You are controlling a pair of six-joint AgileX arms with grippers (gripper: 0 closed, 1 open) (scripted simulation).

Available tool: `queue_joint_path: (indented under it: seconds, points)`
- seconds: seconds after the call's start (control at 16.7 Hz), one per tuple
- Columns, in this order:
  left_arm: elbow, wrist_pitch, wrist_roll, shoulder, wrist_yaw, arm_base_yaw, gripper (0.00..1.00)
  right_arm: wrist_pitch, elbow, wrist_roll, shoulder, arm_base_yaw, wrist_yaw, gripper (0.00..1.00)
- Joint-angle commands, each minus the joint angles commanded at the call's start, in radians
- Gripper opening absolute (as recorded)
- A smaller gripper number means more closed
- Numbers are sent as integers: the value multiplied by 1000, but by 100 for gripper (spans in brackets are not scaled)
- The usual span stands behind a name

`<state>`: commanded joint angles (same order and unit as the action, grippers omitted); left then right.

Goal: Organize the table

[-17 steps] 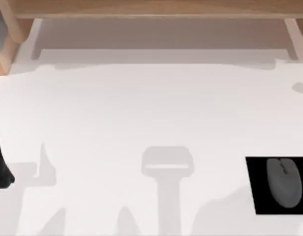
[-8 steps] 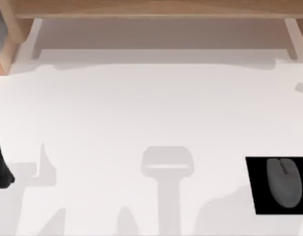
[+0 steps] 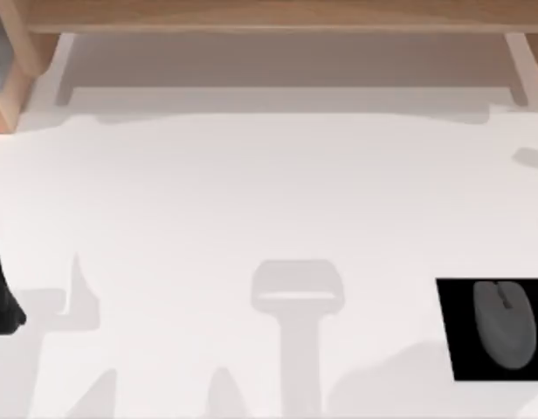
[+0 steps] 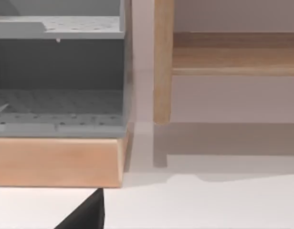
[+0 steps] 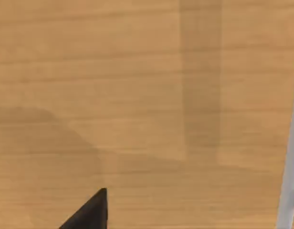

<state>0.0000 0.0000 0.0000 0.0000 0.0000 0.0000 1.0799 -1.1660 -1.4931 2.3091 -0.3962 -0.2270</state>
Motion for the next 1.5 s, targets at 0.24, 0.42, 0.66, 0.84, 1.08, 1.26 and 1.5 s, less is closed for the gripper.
queue_joint_path:
  seconds: [0.24,0.42,0.66,0.84,1.08,1.26,1.5]
  points:
    - [0,0,0,0,0,0,100,-130,106,180,-227,42,51,100]
    - [0,0,0,0,0,0,100,-266,227,368,-497,94,89,100]
    - [0,0,0,0,0,0,100,-473,428,655,-940,178,134,100]
    - [0,0,0,0,0,0,100,-631,597,873,-1296,242,161,100]
    - [0,0,0,0,0,0,100,-824,823,1142,-1750,316,189,100]
    - [0,0,0,0,0,0,100,-942,975,1305,-2026,358,205,100]
    - [0,0,0,0,0,0,100,-1049,1122,1451,-2251,389,221,100]
